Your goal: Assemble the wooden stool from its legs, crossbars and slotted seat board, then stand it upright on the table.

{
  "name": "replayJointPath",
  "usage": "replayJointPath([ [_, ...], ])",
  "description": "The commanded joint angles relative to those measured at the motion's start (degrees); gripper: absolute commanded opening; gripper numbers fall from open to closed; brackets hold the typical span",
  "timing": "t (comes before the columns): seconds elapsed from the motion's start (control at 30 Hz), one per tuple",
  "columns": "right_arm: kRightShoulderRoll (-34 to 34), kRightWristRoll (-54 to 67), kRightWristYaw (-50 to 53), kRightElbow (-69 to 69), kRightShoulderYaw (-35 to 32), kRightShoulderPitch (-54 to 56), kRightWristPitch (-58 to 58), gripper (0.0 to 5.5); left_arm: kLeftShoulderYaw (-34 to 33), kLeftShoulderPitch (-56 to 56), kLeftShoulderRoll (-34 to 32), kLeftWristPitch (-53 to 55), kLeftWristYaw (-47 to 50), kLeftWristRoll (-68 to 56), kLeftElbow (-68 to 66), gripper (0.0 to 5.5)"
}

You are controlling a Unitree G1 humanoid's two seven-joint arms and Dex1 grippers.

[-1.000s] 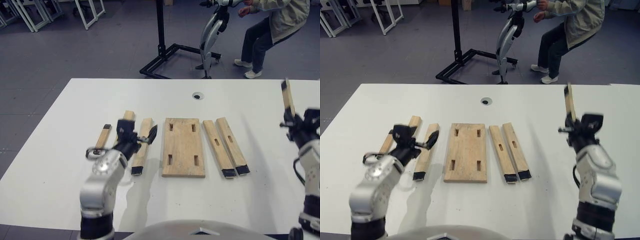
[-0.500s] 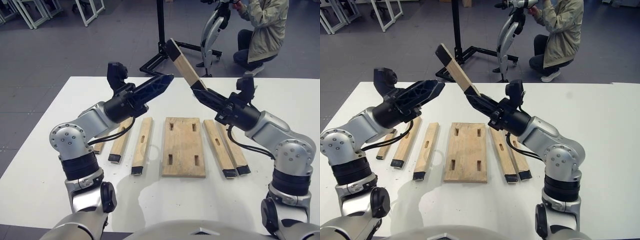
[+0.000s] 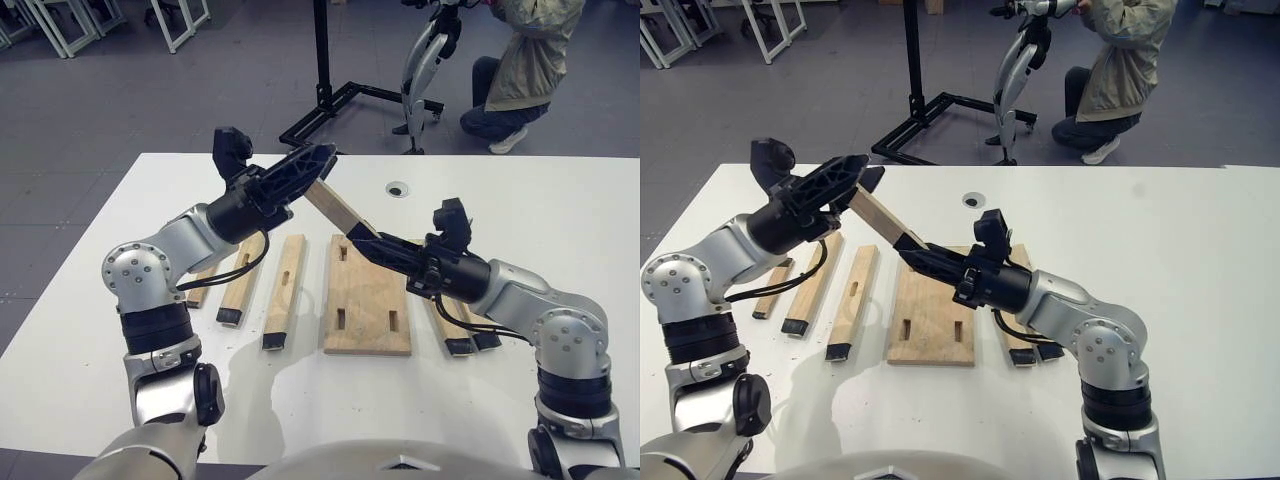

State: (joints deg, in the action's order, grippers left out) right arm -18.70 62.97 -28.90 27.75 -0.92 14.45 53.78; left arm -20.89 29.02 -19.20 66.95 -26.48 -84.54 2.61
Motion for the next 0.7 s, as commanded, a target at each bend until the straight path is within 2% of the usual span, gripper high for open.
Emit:
replayJointPath([
  [0.03,-0.83,-0.91,0.47,-0.97,-1.14,0.75,-1.33,0.42,-0.66,-0.61,-2.14,-0.44,-0.36,-1.76,0.62,3.25],
  [0.17,-2.14,-0.21,0.93,-1.04,-3.45,0.22,-1.78,0.42,-2.46,-1.68,-3.8,-1.77,-0.42,-3.4,0.67,2.48],
  [0.43,-0.69,0.32,2.1,1.01,-0.91,-1.19,-1.77,0.42,-1.03,-0.75,-3.11,-3.18,0.42,-5.16,1.15,1.13],
  [0.53,-0.11,0.14,2.58,1.1,0.13,-1.1,-1.95,0.42,0.15,-1.35,-2.7,-2.92,0.14,-6.64,1.97,0.81],
  [0.7,0.51,-0.01,3.31,0.02,1.19,-0.57,-2.39,0.42,2.3,-3.26,-2.05,-1.39,-2.65,-14.75,3.25,0.73],
])
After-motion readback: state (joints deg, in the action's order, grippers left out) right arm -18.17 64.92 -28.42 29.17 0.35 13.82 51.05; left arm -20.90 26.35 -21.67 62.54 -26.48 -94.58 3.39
